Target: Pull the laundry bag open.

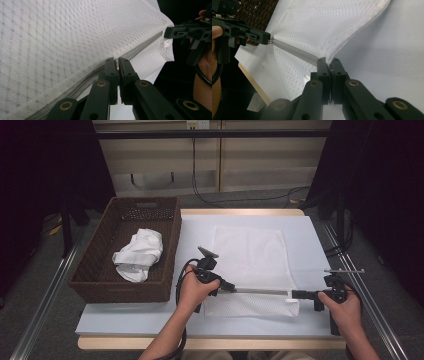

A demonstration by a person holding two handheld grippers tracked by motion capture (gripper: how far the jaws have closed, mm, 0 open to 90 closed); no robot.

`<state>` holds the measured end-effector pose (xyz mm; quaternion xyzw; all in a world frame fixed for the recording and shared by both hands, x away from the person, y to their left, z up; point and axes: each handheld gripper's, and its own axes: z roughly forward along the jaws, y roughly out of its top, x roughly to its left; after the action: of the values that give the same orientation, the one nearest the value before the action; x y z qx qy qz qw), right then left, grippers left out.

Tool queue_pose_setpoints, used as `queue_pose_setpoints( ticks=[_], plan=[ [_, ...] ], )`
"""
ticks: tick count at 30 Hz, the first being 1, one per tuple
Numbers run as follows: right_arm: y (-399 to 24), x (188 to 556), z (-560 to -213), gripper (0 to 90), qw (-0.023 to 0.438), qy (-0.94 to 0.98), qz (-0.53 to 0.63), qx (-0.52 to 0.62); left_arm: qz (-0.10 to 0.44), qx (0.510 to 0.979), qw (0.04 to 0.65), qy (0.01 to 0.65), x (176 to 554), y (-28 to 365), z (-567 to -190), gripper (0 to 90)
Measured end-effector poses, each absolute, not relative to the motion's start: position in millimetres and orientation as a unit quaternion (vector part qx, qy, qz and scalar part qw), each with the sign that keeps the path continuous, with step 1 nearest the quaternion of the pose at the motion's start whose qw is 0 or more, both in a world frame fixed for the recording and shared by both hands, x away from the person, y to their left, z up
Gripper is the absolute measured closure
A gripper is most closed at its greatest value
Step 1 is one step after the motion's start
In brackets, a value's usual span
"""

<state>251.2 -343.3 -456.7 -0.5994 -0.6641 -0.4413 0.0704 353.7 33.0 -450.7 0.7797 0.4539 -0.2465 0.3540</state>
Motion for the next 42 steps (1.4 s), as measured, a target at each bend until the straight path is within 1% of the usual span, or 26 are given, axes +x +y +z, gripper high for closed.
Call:
queue_pose_setpoints(
  ticks=[8, 18, 19, 21, 22, 23, 29, 30, 40, 42],
  plan=[
    [-343.7, 251.4, -456.6, 88.4, 0.070, -0.666, -0.442, -0.597, -0.251, 0.780, 0.352, 0.452, 354.1, 33.7, -451.3, 86.7],
    [-343.9, 252.1, -456.3, 88.4, 0.076, -0.663, -0.446, -0.596, -0.241, 0.779, 0.352, 0.460, 355.4, 36.6, -448.9, 86.8],
    [-344.2, 251.9, -455.9, 88.4, 0.070, -0.664, -0.443, -0.599, -0.242, 0.779, 0.353, 0.458, 356.9, 40.2, -448.5, 86.7],
    [-345.5, 251.9, -456.3, 88.4, 0.075, -0.662, -0.446, -0.597, -0.257, 0.773, 0.357, 0.457, 356.3, 40.8, -448.9, 86.7],
    [-345.8, 251.6, -455.9, 88.4, 0.068, -0.664, -0.443, -0.599, -0.262, 0.774, 0.357, 0.453, 356.0, 40.2, -448.9, 86.7],
    [-345.6, 251.5, -455.3, 88.4, 0.064, -0.666, -0.438, -0.600, -0.252, 0.779, 0.353, 0.452, 355.7, 39.2, -448.3, 86.7],
    [-347.2, 251.8, -456.8, 88.4, 0.075, -0.661, -0.446, -0.599, -0.261, 0.774, 0.355, 0.455, 357.8, 41.5, -450.4, 86.7],
    [-346.9, 251.8, -456.6, 88.4, 0.076, -0.662, -0.445, -0.599, -0.253, 0.776, 0.353, 0.457, 357.1, 40.7, -450.0, 86.7],
    [-346.0, 252.2, -457.7, 88.4, 0.075, -0.663, -0.441, -0.600, -0.253, 0.777, 0.350, 0.458, 356.8, 40.6, -449.9, 86.7],
    [-346.3, 252.0, -457.1, 88.4, 0.072, -0.665, -0.437, -0.601, -0.241, 0.779, 0.348, 0.462, 356.7, 41.6, -448.8, 86.7]
  ],
)
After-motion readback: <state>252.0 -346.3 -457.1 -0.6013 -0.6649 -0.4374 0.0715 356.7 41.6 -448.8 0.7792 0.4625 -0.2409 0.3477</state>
